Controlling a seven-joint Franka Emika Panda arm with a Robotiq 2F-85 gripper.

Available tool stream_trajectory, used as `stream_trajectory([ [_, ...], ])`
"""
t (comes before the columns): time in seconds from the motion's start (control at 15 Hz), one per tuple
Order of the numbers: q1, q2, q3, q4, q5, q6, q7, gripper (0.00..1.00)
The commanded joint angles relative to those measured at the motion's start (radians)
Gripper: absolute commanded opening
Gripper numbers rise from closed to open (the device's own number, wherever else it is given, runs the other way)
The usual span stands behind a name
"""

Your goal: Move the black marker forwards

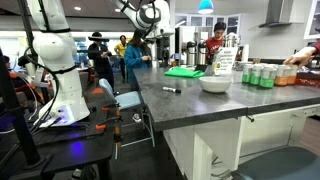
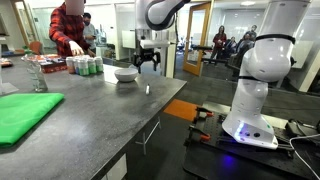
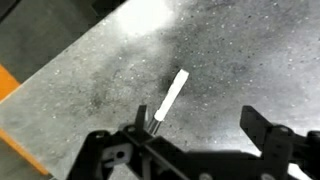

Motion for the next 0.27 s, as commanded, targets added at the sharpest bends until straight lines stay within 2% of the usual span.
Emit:
stream_trajectory([
  [0.0,-0.014,-0.047,0.026,0.003,-0.056,-0.076,-0.048,1.00],
  [0.2,-0.016,-0.057,0.035,0.015,-0.053,-0.117,-0.121,1.00],
])
